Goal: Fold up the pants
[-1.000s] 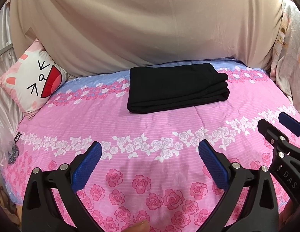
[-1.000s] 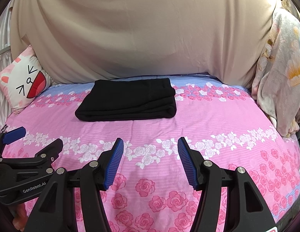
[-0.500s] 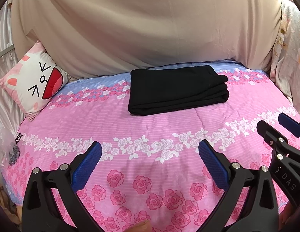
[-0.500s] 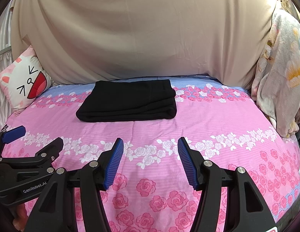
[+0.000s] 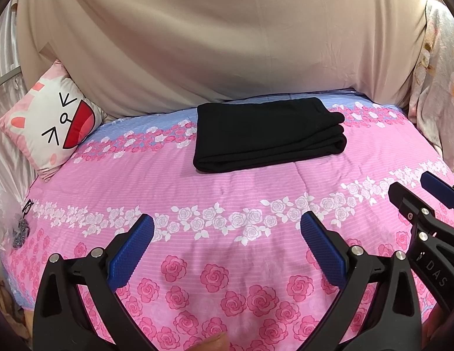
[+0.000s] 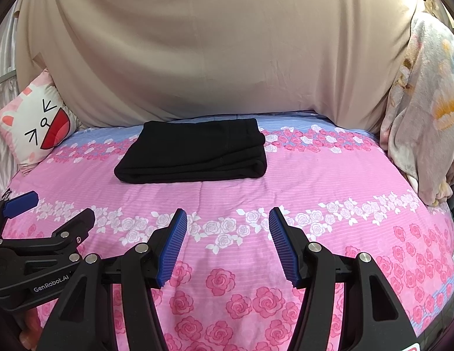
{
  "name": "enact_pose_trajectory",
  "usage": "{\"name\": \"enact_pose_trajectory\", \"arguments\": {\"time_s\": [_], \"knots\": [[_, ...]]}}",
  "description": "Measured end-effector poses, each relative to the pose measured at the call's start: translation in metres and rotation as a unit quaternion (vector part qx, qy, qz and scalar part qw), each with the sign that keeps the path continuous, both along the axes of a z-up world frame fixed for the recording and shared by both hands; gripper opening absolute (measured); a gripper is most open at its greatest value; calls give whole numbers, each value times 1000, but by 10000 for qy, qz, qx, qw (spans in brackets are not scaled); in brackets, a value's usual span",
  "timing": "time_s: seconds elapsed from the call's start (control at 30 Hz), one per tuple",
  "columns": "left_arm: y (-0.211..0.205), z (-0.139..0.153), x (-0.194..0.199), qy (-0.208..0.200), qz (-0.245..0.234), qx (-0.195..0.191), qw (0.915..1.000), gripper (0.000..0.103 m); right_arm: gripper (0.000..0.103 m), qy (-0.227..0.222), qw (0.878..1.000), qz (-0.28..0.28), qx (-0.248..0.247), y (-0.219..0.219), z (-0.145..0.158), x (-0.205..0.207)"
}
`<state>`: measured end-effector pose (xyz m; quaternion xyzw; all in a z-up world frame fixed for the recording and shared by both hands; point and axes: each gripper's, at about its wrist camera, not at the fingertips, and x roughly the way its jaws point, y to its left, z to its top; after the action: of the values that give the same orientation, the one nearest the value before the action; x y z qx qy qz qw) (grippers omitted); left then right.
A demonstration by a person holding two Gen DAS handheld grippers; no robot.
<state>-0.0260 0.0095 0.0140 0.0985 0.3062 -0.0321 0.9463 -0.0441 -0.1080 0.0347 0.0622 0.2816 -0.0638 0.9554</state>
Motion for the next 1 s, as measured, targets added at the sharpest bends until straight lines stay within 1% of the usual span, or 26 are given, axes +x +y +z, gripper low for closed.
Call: {"name": "enact_pose_trajectory", "arguments": {"time_s": [1.0], "knots": [[0,1,-1,-14,-13,1,10000,98,57,4,10000,-4,-5,0,-1,0]]}}
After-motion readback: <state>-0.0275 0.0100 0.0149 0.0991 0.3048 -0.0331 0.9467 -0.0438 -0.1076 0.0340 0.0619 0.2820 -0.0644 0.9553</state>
